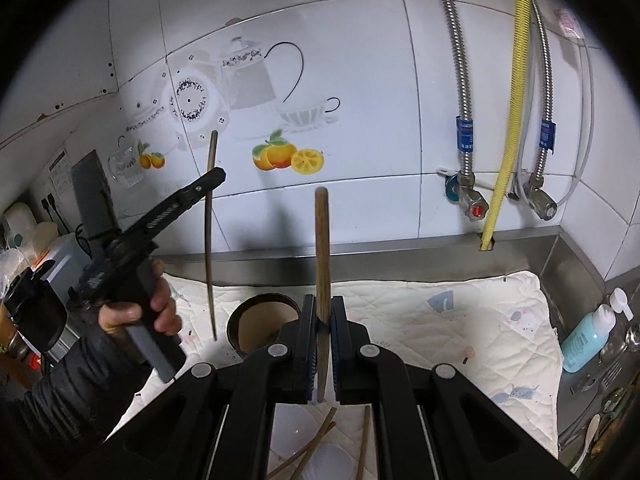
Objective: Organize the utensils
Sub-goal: 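Raise both held chopsticks upright and carry them over the black holder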
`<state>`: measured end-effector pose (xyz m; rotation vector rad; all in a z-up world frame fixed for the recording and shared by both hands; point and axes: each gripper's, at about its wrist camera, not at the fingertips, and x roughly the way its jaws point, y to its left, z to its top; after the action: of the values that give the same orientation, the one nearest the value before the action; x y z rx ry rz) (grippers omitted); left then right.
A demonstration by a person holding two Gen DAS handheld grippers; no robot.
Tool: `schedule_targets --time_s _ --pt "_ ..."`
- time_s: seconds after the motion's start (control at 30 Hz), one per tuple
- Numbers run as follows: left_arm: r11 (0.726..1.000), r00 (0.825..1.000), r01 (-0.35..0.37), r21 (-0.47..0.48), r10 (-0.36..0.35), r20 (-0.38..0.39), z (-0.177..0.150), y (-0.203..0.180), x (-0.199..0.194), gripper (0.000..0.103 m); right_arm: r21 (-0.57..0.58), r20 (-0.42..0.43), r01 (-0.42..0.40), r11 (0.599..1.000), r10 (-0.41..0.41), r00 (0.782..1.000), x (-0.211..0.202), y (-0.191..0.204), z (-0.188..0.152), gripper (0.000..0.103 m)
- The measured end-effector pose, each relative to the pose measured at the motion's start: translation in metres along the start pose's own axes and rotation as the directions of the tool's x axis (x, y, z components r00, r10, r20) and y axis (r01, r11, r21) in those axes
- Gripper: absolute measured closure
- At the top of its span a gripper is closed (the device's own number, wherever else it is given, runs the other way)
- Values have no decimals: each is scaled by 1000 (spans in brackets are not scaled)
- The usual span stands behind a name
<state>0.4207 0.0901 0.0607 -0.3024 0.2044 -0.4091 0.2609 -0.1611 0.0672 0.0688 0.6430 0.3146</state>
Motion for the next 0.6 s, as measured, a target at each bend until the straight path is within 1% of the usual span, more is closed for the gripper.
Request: schedule_targets --time_s 0.13,0.27,0.47,0.6 --pt "1000 999 -12 10 11 30 -10 5 10 96 -6 6 -3 1000 3 1000 4 5 3 95" --pt "1000 999 -25 12 24 23 -27 11 20 96 -20 6 -1 1000 1 1000 8 11 7 95" --pt "999 999 -39 28 40 -16 -52 12 22 96 -28 34 -16 999 17 999 11 17 18 95" --pt "998 998 -48 46 50 -40 -59 10 15 96 -26 67 -44 999 45 997 13 22 30 95"
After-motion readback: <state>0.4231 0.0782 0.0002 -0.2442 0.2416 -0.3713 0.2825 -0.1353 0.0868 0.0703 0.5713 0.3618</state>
